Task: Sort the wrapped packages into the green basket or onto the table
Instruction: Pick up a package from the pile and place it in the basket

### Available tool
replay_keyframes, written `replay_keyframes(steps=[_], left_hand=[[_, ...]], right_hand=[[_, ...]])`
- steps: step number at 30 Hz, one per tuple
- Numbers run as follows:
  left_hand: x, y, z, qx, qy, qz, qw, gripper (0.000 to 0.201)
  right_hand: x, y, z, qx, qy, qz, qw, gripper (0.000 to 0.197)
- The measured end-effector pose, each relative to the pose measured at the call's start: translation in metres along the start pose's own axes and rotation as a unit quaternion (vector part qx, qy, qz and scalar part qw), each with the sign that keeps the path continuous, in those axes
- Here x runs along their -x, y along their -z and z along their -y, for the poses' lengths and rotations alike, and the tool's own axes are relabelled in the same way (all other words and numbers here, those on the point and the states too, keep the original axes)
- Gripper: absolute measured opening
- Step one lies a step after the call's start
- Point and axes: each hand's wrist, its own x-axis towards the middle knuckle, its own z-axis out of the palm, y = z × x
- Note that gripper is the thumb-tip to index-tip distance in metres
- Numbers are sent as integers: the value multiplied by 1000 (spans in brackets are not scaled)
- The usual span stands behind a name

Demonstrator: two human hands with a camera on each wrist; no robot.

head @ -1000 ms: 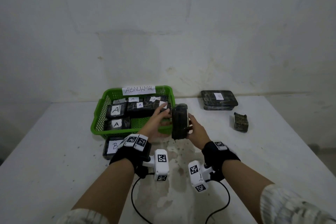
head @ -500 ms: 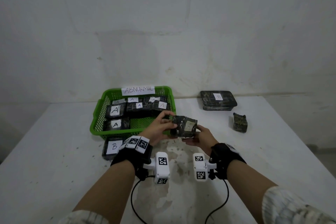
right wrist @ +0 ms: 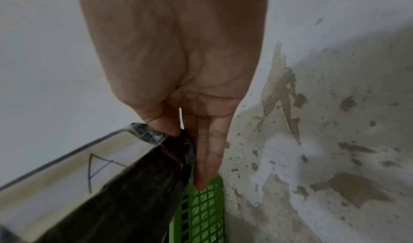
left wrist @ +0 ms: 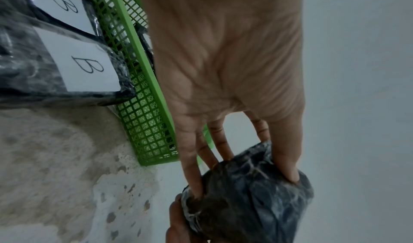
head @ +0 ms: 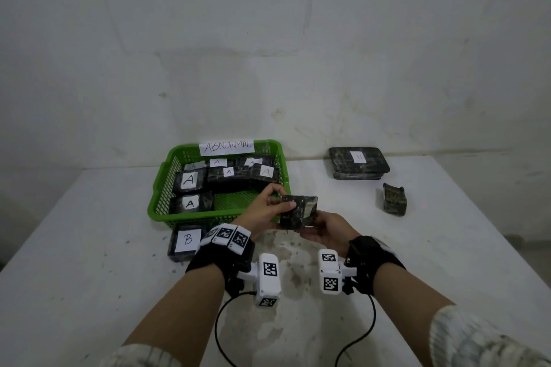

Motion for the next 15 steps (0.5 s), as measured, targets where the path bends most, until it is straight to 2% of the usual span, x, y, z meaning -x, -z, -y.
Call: replay_keyframes(steps=[4,7,10,15], left_hand=[[0,2,1,-3,9,0,1000,26],[0,3,1,0,8,11,1000,32],[1,5,1,5,-1,-7,1000,33],[0,11,0,47,15,-66,997,14]], right_hand=[[4,-2,1,17,-21,6,1000,34],[5,-4,2,20,-13,0,1000,36],[7,-6,4,45,-6,5,999,32],[3,-1,5,13,12,-15,1000,28]])
